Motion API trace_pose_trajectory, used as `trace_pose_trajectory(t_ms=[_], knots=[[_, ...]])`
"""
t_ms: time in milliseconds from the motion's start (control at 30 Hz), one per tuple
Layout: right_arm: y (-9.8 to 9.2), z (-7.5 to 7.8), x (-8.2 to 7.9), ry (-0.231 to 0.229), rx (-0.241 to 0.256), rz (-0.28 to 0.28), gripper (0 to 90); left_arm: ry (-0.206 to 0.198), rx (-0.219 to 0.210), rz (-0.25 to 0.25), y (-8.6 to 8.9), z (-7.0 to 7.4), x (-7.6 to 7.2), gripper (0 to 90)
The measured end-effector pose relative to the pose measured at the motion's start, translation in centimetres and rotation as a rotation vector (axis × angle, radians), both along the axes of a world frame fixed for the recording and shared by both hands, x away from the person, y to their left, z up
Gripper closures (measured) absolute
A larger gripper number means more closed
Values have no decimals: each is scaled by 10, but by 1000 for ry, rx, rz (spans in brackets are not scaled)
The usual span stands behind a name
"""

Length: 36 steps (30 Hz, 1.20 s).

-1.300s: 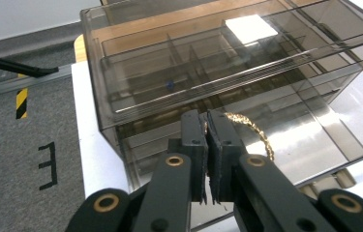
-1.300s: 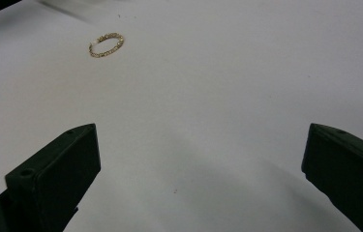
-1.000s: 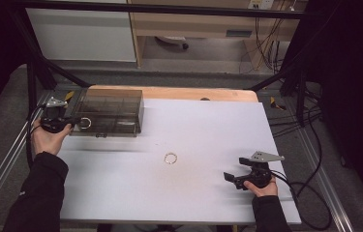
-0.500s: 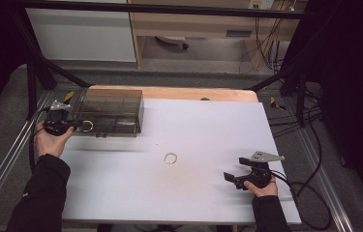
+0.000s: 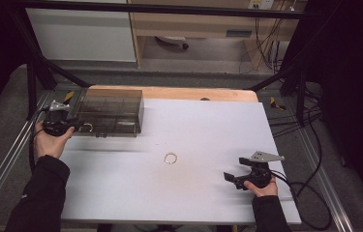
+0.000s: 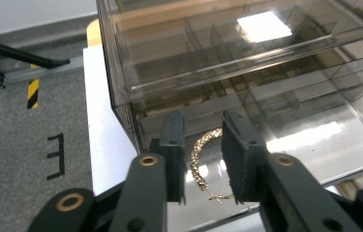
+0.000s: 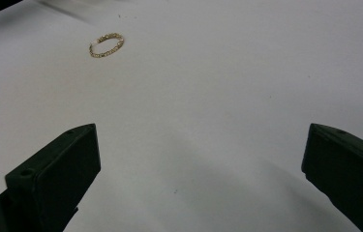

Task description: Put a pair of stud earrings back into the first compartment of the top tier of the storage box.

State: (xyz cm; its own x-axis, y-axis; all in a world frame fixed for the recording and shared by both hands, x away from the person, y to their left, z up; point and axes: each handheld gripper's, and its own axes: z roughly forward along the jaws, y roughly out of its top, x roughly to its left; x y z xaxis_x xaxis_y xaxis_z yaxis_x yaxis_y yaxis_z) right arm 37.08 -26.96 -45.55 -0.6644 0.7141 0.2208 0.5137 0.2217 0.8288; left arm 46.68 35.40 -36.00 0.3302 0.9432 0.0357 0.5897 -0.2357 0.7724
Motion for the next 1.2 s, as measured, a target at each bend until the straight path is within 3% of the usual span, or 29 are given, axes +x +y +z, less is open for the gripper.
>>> trace_pose_trajectory(t_ms=[233, 633, 900, 1033, 1200], knots=[[0, 0, 0, -1, 0, -1, 7, -11, -31, -35, -5, 7, -12, 524], [0, 0, 0, -1, 0, -1, 7, -25, -41, -105, -14, 13, -33, 329], [0, 0, 0, -1, 0, -1, 7, -40, -59, -148, -23, 12, -47, 242], [0, 0, 0, 0, 0, -1, 7, -36, -35, -173, -31, 10, -54, 195], [0, 0, 0, -1, 0, -2, 7, -48, -34, -192, -39, 4, -59, 152]])
